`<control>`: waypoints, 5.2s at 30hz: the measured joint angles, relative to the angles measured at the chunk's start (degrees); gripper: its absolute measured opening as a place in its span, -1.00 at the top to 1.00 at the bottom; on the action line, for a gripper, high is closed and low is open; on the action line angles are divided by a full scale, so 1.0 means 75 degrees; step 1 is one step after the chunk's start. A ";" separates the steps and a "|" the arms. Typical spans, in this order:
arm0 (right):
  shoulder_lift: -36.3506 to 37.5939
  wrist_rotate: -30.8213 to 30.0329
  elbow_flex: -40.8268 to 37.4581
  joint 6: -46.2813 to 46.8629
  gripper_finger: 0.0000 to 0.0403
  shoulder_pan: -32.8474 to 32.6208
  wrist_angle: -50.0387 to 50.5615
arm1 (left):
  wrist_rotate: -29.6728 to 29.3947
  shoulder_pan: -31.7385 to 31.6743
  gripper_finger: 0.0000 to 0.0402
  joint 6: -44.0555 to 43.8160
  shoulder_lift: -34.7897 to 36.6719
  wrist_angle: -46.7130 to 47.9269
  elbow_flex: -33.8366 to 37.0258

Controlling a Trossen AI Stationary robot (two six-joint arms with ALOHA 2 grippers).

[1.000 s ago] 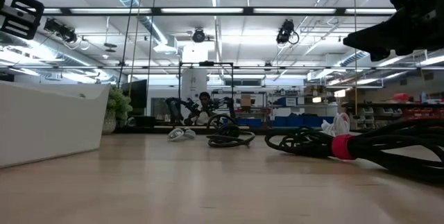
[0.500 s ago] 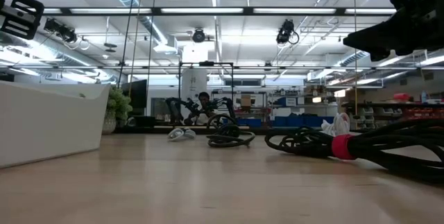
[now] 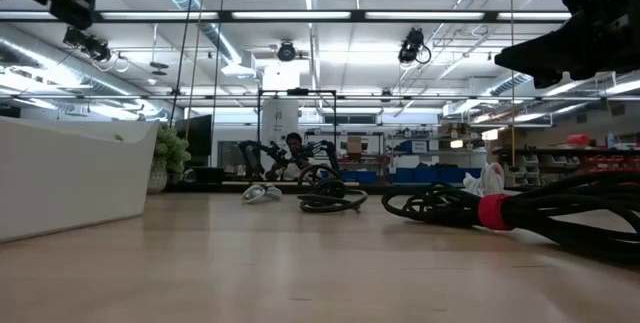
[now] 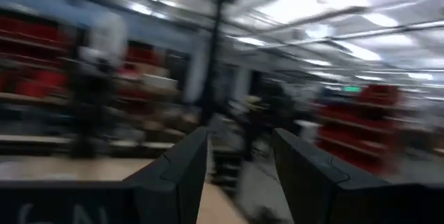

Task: Pick and place USB-C Cables
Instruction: Put the light blue USB cable into the white bin, then put the top black USB cable into the white bin

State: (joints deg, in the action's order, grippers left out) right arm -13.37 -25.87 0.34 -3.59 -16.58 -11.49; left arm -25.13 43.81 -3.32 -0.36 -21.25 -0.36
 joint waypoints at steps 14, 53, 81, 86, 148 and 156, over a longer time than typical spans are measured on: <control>0.0000 0.0000 0.0002 0.0001 0.52 0.0000 0.0000 | -0.1485 -0.1881 0.14 0.0771 -0.1307 -0.0299 0.0000; 0.0000 0.0000 0.0000 0.0002 0.52 0.0000 0.0000 | -0.0517 -0.6034 -0.17 -0.3478 -1.1059 0.1298 -0.4152; 0.0000 0.0000 0.0001 0.0002 0.52 0.0000 -0.0002 | -0.0386 -0.6629 -0.05 -0.6098 -1.4198 0.6422 -0.7781; -0.0003 0.0000 0.0001 0.0002 0.52 0.0000 -0.0003 | -0.0125 -0.6650 0.21 -0.6189 -1.4189 0.6452 -0.7790; -0.0002 0.0000 0.0002 0.0002 0.52 0.0000 -0.0058 | -0.0137 0.0508 0.13 -1.6794 -1.1960 1.1016 -0.8696; -0.0003 0.0000 0.0003 0.0000 0.52 0.0000 -0.0058 | -0.0885 -0.0880 0.09 -1.4312 -1.1960 0.9605 -0.8696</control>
State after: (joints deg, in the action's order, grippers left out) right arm -13.39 -25.87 0.36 -3.59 -16.58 -11.92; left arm -31.76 37.22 -110.67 -90.06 50.79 -65.58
